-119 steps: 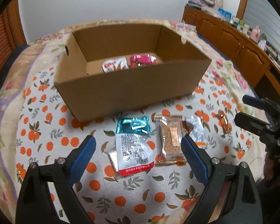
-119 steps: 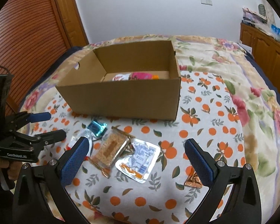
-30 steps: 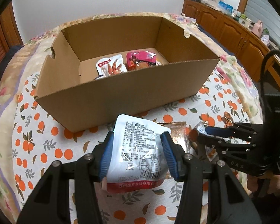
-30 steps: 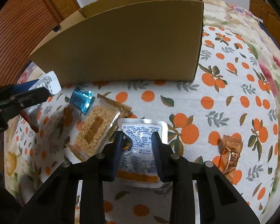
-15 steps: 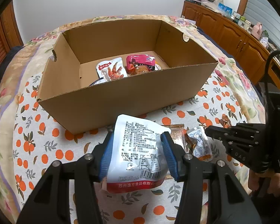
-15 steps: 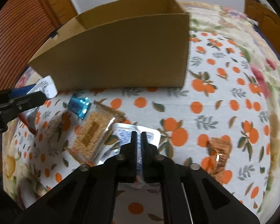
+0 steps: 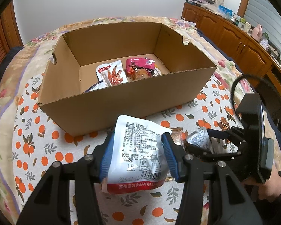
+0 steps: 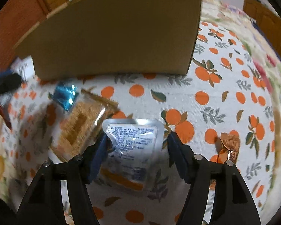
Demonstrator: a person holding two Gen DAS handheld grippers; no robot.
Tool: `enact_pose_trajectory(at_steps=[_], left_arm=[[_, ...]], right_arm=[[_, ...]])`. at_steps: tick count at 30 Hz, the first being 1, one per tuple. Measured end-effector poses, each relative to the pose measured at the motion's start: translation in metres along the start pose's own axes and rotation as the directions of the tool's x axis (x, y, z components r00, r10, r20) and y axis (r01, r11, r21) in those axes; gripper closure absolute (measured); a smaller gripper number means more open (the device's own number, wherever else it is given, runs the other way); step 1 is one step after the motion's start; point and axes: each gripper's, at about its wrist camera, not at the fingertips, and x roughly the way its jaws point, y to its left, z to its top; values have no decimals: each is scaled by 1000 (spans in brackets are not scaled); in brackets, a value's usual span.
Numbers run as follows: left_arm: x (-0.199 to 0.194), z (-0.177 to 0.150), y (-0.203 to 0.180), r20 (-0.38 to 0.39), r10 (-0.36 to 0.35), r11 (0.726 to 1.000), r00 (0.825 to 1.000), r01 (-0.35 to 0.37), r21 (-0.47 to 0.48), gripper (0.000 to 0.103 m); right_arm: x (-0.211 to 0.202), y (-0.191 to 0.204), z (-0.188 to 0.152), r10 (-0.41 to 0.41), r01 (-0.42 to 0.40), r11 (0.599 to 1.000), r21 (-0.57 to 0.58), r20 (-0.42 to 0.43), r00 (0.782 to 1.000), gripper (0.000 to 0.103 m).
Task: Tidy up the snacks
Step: 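Lift both packets and carry them over the cardboard box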
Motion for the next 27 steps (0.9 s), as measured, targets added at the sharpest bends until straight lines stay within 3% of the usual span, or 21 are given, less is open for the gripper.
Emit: enact_pose_trajectory(at_steps=[5,13,27], left_arm=[[-3,2,1,10,-6,1000,1000,6,-7,53],[-20,7,7,56,-30,999,998,31,-20,53],[-57,25,12,169,-30,999,985,37,-37,53]], right_arm=[[-3,5,-10,-57,56,997,-46,-31,998,46],[-12,-1,-19,-18,17,999,-44,-35,999,48],[-70,3,17,43,-36,998,-56,135,990,48]])
